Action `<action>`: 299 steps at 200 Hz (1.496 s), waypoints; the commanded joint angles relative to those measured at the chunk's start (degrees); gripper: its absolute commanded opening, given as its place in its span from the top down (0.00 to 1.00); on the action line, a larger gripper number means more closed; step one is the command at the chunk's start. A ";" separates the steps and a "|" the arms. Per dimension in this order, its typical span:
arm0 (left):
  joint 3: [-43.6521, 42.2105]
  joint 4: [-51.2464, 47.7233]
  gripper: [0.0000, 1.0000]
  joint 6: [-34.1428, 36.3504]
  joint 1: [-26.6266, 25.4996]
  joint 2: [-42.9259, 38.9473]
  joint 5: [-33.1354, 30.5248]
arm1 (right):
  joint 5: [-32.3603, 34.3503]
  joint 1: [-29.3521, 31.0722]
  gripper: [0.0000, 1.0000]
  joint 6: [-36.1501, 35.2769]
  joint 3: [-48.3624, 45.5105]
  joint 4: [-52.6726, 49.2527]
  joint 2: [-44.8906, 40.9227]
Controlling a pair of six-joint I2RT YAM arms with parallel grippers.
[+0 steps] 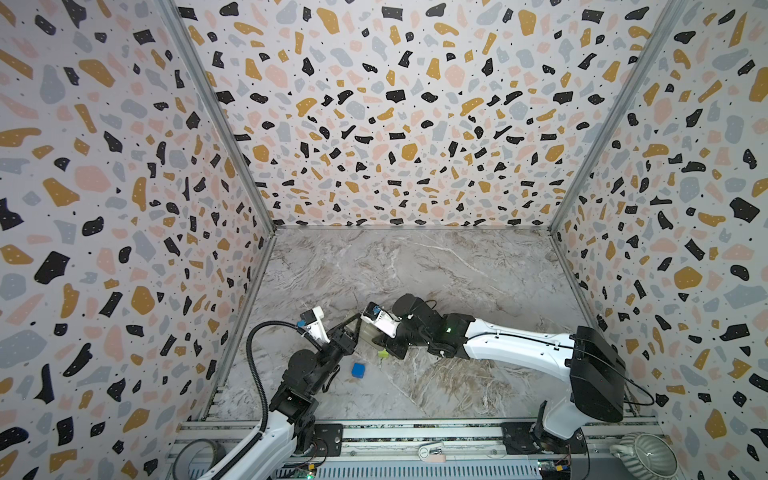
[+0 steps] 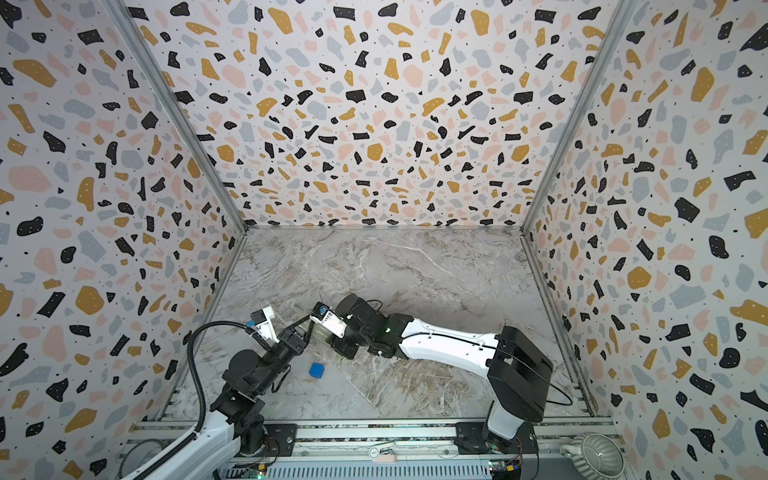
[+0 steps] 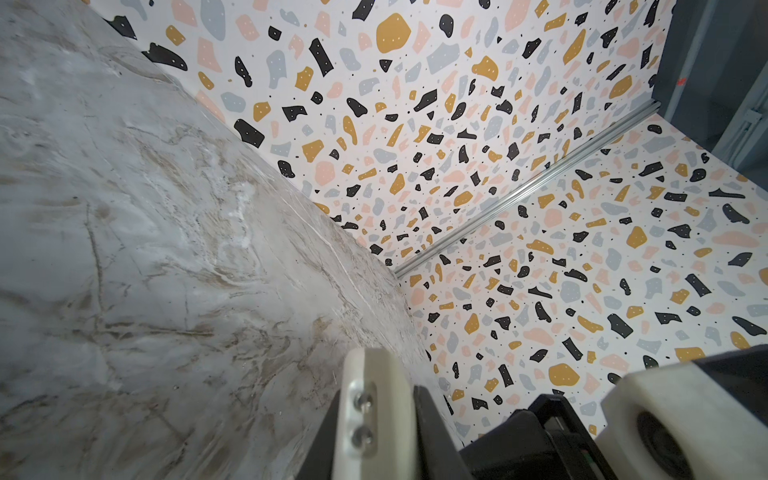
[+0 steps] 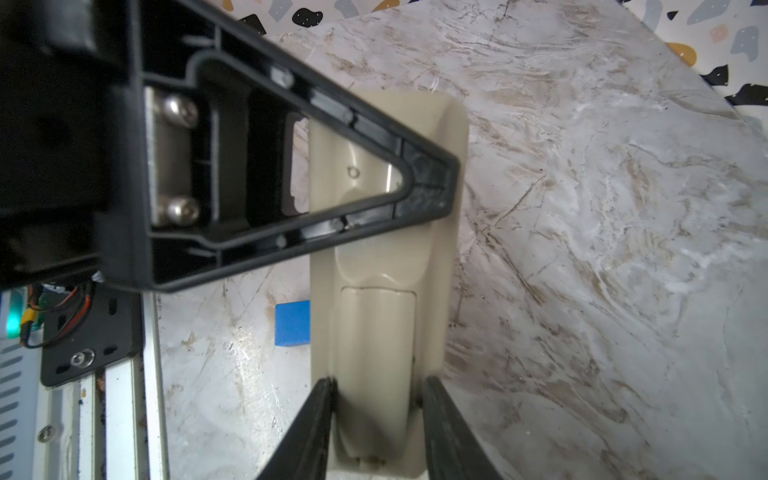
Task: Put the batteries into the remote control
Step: 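Lower the cover onto the compartment and open the right gripper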
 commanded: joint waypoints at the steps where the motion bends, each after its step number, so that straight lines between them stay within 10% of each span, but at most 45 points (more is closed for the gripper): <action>1: -6.64 6.31 1.00 -0.93 -0.43 -0.16 2.87 | 1.39 0.35 0.59 -0.22 1.16 0.31 -0.99; 129: -4.83 3.44 1.00 -0.23 -0.45 1.87 4.27 | 3.26 0.89 0.34 0.48 -0.85 -1.20 -7.23; 299: -3.80 4.07 1.00 0.03 -0.46 3.56 5.43 | -3.93 -4.04 0.38 2.57 -7.57 0.40 -9.23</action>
